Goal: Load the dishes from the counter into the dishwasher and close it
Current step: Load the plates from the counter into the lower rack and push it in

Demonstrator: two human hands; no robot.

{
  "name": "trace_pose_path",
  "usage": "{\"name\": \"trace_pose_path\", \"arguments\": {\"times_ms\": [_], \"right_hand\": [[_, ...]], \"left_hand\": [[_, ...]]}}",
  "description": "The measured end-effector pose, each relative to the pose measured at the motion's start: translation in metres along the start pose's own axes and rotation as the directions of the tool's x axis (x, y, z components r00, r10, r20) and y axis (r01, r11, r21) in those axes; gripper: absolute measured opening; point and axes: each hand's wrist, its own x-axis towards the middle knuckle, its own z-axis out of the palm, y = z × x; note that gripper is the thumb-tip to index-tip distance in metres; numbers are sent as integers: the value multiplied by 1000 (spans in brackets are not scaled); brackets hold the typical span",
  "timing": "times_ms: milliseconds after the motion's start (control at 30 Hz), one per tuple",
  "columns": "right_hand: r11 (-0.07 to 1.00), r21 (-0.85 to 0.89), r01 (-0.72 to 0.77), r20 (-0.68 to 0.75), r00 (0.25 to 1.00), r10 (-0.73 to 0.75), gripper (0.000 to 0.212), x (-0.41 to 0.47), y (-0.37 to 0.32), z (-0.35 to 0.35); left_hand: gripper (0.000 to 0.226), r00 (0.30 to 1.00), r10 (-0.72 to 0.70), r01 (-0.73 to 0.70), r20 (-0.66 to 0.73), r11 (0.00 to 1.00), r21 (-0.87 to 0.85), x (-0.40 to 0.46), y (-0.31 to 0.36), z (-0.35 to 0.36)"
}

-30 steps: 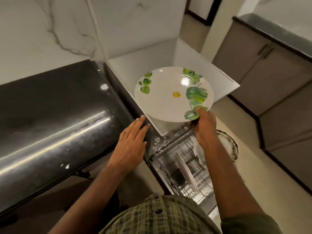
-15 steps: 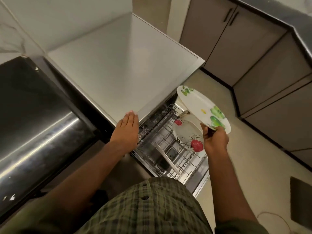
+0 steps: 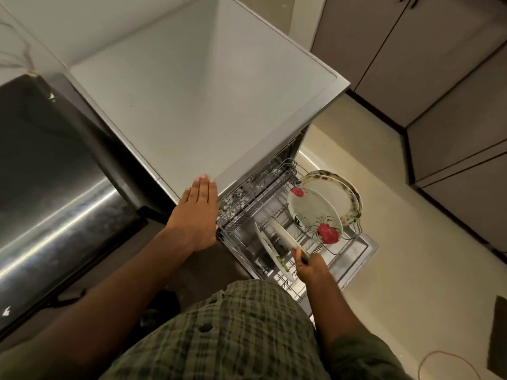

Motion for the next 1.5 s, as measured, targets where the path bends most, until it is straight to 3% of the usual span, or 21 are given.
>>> {"name": "trace_pose_path", "arguments": {"times_ms": [33, 100, 133, 167, 200, 233, 267, 333, 467, 567, 667, 767, 833, 900, 1000, 1033, 1100, 1200, 1300, 1500], "right_hand": [[991, -132, 34, 9, 999, -33, 38, 4, 4, -4], [790, -592, 161, 58, 986, -157, 37, 1, 8, -8], [587, -773, 241, 145, 968, -206, 37, 1, 9, -12], [319, -900, 296, 222, 943, -247, 38, 4, 10, -14], [63, -956, 288, 261, 926, -272, 41, 5, 11, -14], [-96, -962, 256, 273, 913, -302, 45, 12, 10, -15], [-166, -960, 225, 269, 908, -321, 48, 18, 10, -14], [-237, -944, 228, 304, 883, -358, 57, 34, 11, -10], [-332, -911, 246, 345, 895, -282, 67, 47, 8, -16], [-286, -921, 264, 343, 898, -277, 68, 68, 3, -19], [-366, -897, 248, 348, 907, -238, 58, 67, 0, -16], [-400, -875, 273, 383, 896, -226, 62, 70, -3, -12], [-342, -877, 337, 416, 889, -191, 60, 70, -6, -5], [-23, -932, 361, 361, 928, -92, 47, 77, -7, -1], [473, -850, 233, 274, 962, 19, 13, 64, -4, 18], [629, -758, 172, 254, 966, 41, 18, 62, -3, 24], [783, -621, 22, 163, 981, 102, 30, 56, 1, 37], [857, -512, -54, 96, 988, 120, 34, 39, 5, 55], [883, -468, -35, 124, 987, 104, 22, 19, 7, 65], [914, -404, 28, 155, 987, 38, 20, -8, 13, 76]], "left_hand": [[100, 1000, -6, 6, -1, 1000, 0, 0, 0, 0], [102, 1000, -12, 12, 2, 1000, -7, 0, 0, -1], [103, 1000, -11, 11, 4, 1000, -14, -1, 0, -1], [103, 1000, -11, 12, 2, 1000, -24, -2, 0, -2], [103, 1000, -11, 11, -2, 999, -35, -2, 0, -2], [104, 1000, -10, 10, -7, 999, -46, -3, 0, -3], [104, 1000, -12, 11, -6, 998, -56, -2, -1, -3], [105, 1000, -16, 16, 10, 997, -73, -2, -1, -4], [106, 999, -13, 17, 37, 994, -112, -2, -2, -8], [105, 999, -19, 26, 45, 988, -152, -3, -2, -10], [106, 999, -29, 36, 41, 983, -179, -2, -1, -8], [105, 999, -36, 42, 36, 978, -204, -2, 0, -8], [105, 999, -38, 43, 29, 976, -215, -3, 0, -7], [104, 999, -36, 40, 20, 974, -224, -2, 0, -7], [104, 999, -42, 44, 13, 969, -241, 0, -1, -4], [104, 999, -47, 48, 9, 969, -243, 0, -1, -2], [105, 999, -49, 49, 3, 969, -242, 3, 0, 0], [104, 999, -43, 43, 7, 968, -247, 3, -2, 3], [103, 1000, -20, 21, 4, 966, -257, 4, -5, 4], [100, 999, 27, -36, -34, 955, -295, 3, -14, 8]]}}
